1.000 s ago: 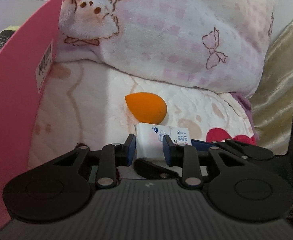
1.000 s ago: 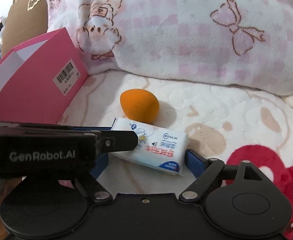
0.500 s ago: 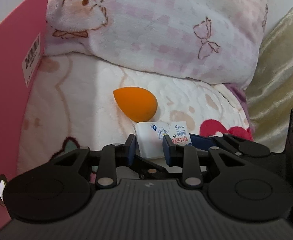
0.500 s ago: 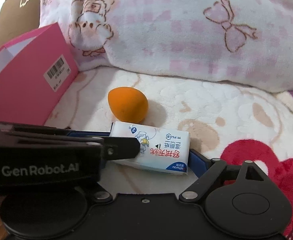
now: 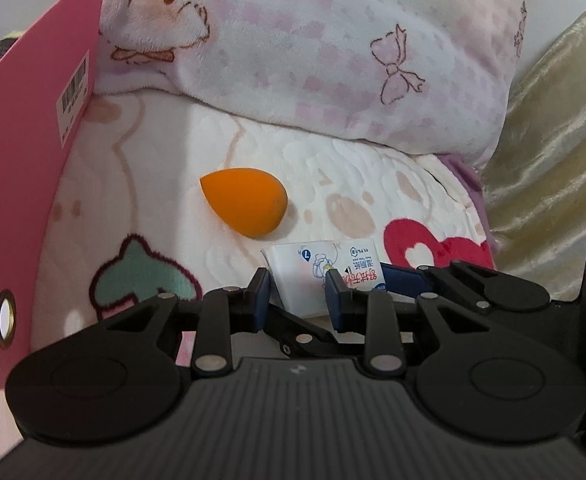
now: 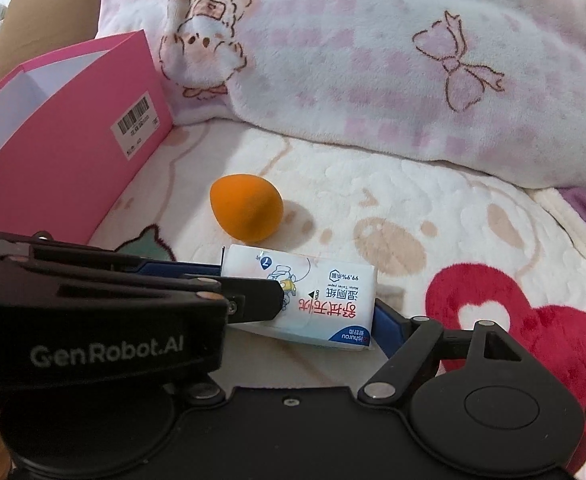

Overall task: Organize objects
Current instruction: 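Close the left gripper on the white tissue packet, then lift the tissue packet with the left gripper and carry it over the pink box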

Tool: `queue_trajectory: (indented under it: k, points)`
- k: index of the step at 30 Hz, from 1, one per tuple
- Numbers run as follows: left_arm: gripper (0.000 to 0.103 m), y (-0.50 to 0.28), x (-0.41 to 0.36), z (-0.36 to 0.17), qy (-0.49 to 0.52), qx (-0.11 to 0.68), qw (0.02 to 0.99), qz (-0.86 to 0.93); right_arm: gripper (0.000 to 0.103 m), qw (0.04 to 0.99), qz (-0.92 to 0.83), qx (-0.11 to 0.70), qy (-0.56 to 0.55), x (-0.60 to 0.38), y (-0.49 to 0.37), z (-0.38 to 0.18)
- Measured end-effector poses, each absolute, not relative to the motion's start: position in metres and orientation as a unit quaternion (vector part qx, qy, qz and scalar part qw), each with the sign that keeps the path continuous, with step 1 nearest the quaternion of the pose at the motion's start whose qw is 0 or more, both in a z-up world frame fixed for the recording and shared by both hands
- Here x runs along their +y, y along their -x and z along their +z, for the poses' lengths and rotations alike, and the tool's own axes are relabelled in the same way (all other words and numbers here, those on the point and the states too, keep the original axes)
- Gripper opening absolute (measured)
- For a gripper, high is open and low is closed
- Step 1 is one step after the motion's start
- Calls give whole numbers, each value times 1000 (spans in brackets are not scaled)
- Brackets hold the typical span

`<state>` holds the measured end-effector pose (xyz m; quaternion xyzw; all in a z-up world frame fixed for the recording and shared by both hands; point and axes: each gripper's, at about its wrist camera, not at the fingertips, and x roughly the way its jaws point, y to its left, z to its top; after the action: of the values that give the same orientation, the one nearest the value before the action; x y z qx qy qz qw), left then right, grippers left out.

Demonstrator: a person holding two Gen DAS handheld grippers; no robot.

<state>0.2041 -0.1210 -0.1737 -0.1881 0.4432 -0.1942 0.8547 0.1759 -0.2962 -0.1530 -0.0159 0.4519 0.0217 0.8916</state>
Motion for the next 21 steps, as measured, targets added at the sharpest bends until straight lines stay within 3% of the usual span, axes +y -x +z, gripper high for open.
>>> queue_trajectory:
  k: [8,21]
  points:
    - [27,-212,-94,-170,280,459,818,-207,84,893,27,448,-20,-305,-173,-138]
    - [27,-174,-85,-116,185,466,842,-201,85,896,68,435,-53,-286,-145,-103]
